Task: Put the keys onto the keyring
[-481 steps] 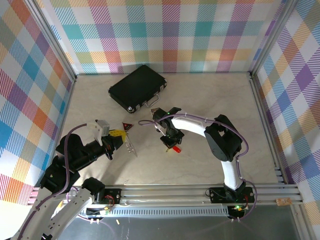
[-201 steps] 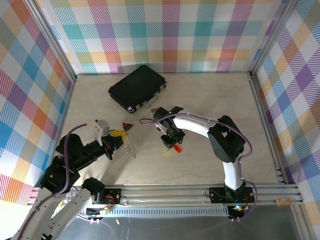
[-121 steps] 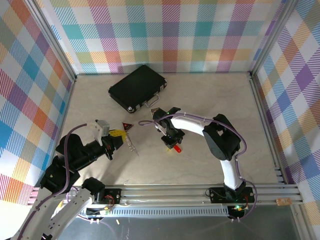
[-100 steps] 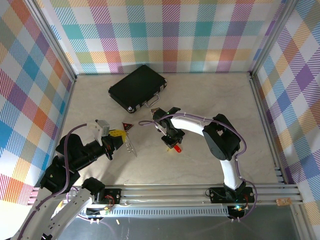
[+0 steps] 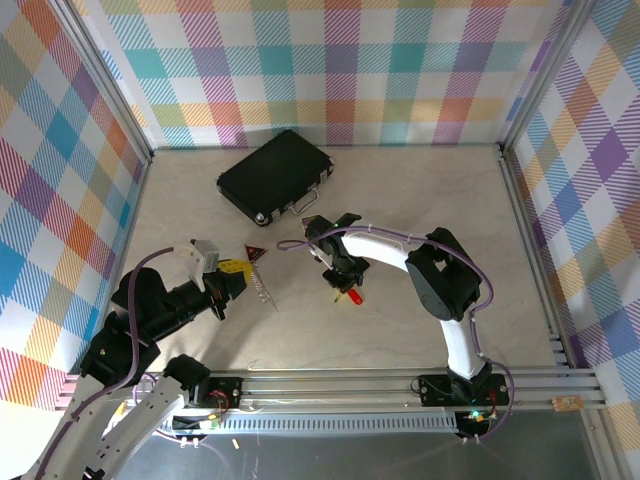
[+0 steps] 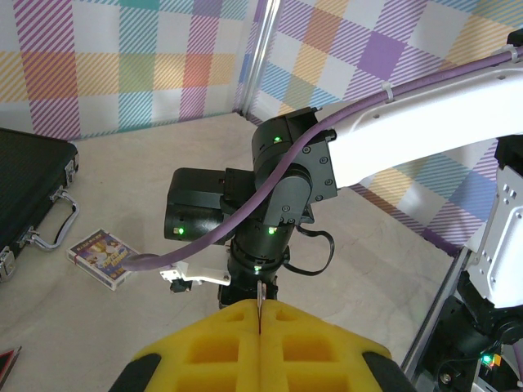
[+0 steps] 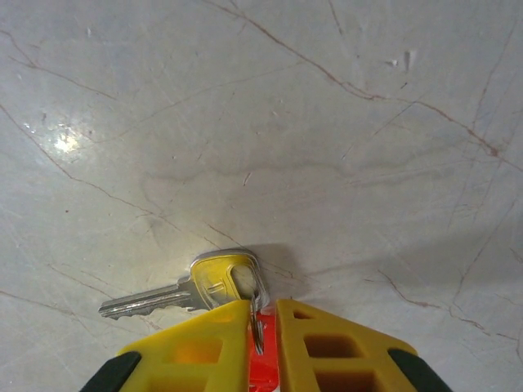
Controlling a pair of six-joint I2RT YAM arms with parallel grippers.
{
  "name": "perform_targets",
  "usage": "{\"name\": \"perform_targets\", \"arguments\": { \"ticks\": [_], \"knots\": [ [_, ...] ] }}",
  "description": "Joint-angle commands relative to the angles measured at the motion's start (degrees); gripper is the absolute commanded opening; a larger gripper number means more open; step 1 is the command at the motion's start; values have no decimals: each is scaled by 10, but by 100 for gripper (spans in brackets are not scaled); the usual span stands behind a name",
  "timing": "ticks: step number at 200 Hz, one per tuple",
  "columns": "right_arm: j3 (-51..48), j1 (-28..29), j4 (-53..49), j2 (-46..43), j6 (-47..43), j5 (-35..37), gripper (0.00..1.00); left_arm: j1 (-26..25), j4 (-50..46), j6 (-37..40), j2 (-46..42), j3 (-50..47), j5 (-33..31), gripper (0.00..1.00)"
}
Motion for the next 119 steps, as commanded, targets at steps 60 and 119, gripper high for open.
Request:
{"name": "perform_targets", "arguments": {
  "ticks": [60, 119],
  "knots": [
    [10, 1, -12, 0, -2, -11, 10, 6, 15, 4, -6, 8, 4, 0],
    [-17, -1, 7, -52, -17, -25, 0, 5, 22, 2, -3, 11, 7, 0]
  ]
}}
